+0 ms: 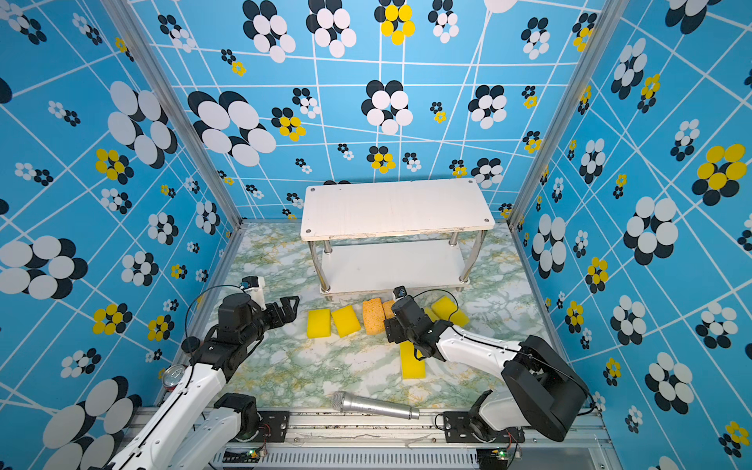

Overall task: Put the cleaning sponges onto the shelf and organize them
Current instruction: 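Move the right gripper over the tan sponge nearest it and lower, then close the right gripper on the tan sponge and lift it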

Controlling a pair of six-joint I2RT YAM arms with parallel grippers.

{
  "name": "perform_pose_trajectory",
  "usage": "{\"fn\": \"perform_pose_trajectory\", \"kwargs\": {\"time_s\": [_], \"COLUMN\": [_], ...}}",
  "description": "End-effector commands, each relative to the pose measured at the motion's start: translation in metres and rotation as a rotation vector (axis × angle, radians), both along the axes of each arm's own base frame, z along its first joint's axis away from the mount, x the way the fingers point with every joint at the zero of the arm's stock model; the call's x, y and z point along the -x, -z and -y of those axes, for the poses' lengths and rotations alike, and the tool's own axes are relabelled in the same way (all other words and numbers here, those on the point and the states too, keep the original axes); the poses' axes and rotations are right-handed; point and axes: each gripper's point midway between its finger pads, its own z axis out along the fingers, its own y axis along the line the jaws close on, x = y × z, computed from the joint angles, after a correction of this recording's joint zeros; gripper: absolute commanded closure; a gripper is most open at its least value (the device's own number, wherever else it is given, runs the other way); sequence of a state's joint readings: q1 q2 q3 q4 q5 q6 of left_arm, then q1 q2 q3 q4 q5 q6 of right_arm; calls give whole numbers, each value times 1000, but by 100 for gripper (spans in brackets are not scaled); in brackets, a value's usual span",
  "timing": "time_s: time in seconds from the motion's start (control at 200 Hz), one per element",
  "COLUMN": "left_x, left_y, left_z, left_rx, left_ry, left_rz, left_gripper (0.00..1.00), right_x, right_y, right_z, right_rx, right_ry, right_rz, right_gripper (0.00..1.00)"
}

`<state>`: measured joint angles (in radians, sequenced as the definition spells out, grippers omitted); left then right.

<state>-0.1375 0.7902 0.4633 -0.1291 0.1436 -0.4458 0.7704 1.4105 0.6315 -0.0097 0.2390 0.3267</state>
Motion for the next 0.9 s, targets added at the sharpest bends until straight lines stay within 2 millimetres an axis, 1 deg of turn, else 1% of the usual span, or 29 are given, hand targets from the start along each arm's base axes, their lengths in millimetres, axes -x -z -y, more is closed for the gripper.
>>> {"fn": "perform_pose_trajectory", "kwargs": {"time_s": [0.0, 0.12, 0.345, 0.59, 0.895], "left_x": [-1, -2, -1, 0, 0], "left_y": [-10, -8, -5, -5, -3], "left_z": [1, 1, 2, 2, 2], "left_rx": [14, 13, 21, 21, 23], "left_ry": [8, 7, 10, 11, 9], "left_rz": [10, 4, -6, -7, -13], "left_gripper": [1, 1, 1, 1, 1], "right_x": [-7, -8, -6, -1, -3], "right_y": [-2, 4, 13, 22, 31], "right_z": [-3, -4, -4, -7, -11], "right_rx": [18, 32, 50, 40, 38], "right_ry": [21, 22, 13, -2, -8], "right_rz": [15, 6, -21, -28, -40], "right_gripper": [16, 18, 25, 29, 34]}}
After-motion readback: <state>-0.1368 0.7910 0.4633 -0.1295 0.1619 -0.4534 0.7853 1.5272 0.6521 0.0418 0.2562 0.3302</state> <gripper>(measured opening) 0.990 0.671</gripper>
